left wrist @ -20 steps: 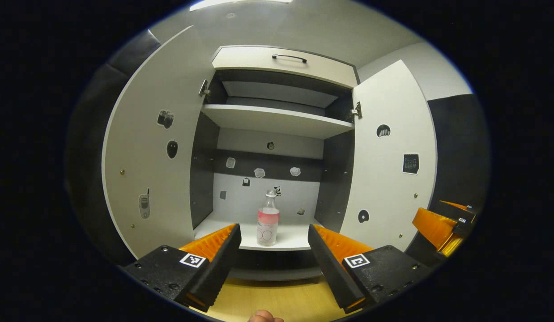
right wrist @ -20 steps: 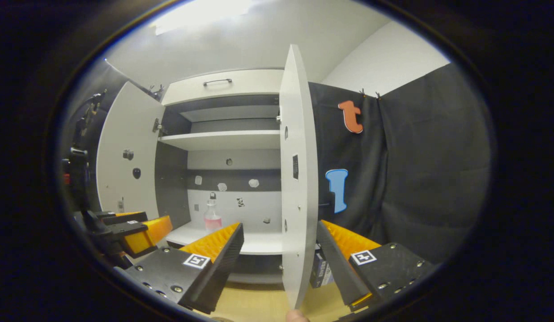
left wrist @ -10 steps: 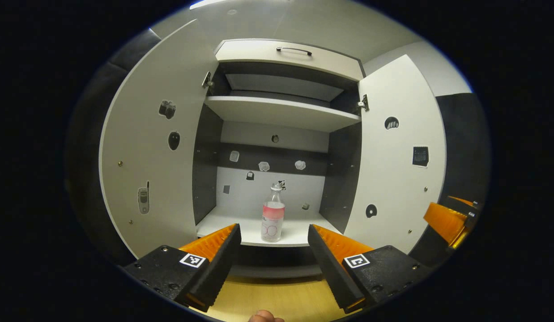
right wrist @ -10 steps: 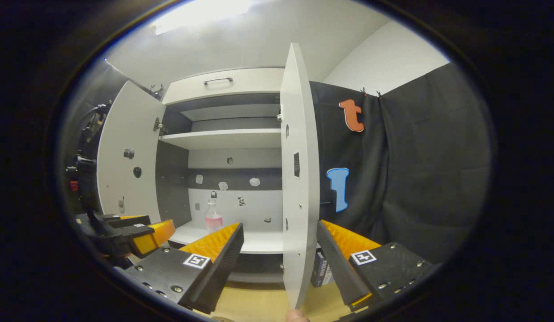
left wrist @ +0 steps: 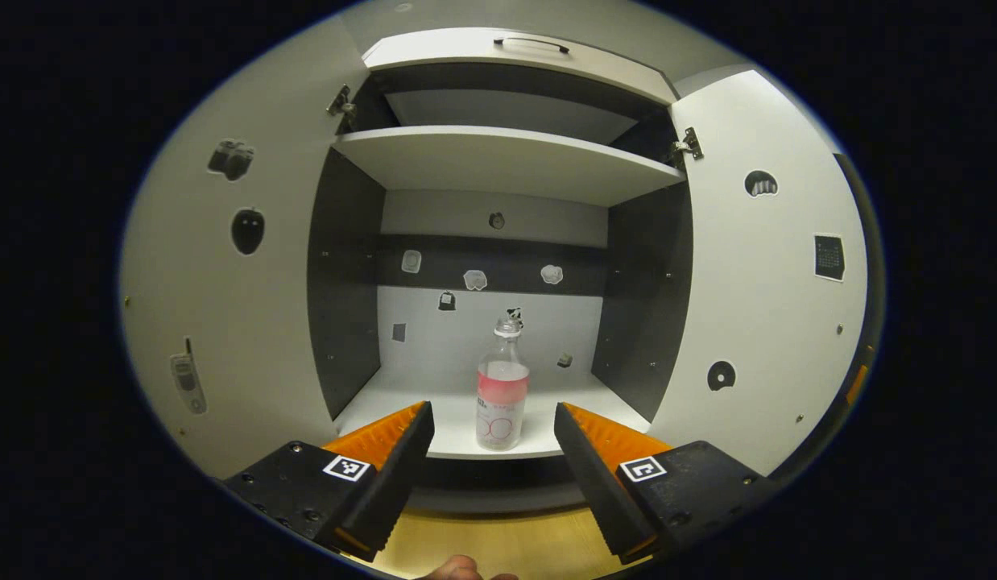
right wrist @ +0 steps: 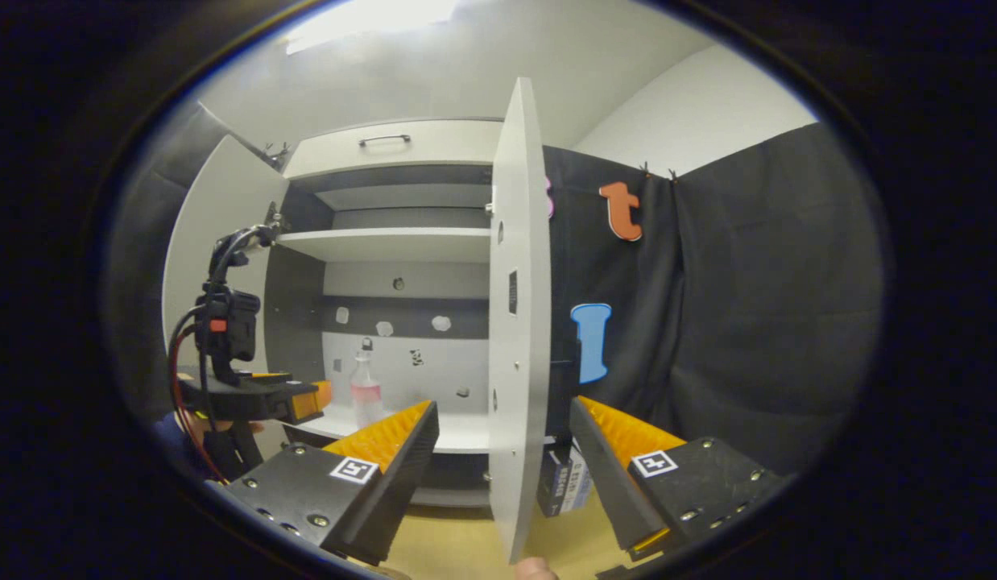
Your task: Grasp the bottle in the cabinet with the left hand and place it on the coaster, then close the right door with the right hand and the left door with the left hand.
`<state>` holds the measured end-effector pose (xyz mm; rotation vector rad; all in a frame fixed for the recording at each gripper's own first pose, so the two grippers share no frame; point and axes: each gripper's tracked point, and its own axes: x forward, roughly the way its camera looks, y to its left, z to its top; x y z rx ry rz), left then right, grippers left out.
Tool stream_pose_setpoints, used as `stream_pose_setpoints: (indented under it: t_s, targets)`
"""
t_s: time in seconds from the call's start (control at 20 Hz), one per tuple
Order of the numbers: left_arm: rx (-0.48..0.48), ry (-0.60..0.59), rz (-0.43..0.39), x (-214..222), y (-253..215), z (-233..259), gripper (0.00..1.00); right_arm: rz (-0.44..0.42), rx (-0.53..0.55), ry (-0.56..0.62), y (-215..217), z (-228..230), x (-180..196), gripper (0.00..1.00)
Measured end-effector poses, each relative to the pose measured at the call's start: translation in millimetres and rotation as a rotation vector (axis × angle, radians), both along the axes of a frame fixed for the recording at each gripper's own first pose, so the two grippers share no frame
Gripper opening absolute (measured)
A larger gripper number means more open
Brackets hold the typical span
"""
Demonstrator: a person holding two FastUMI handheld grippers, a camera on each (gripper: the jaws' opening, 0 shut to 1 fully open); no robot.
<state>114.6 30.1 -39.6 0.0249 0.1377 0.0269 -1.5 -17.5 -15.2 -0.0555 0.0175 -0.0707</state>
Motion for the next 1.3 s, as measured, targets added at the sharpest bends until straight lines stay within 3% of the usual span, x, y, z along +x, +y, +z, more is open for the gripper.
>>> stream_pose_setpoints:
  t_s: [0.55, 1.0, 1.1, 1.15, 1.3]
  targets:
    - [0.042, 0.003, -0.003, 103, -2, -5, 0.97, -0.167, -0.030, 0.010, -55, -4, 2, 0.99]
    - [0.002, 0.074, 0.053, 149, 12, -33, 0.96, -0.194, -0.046, 0.021, -66, -11, 11, 0.99]
    - [-0.002, 0.095, 0.064, 152, 14, -41, 0.94, -0.193, -0.054, 0.019, -68, -11, 11, 0.99]
    - [0.005, 0.088, 0.072, 155, 17, -41, 0.83, -0.192, -0.056, 0.017, -68, -10, 11, 0.99]
    - [0.006, 0.082, 0.072, 157, 18, -40, 0.80, -0.188, -0.052, 0.018, -68, -10, 10, 0.99]
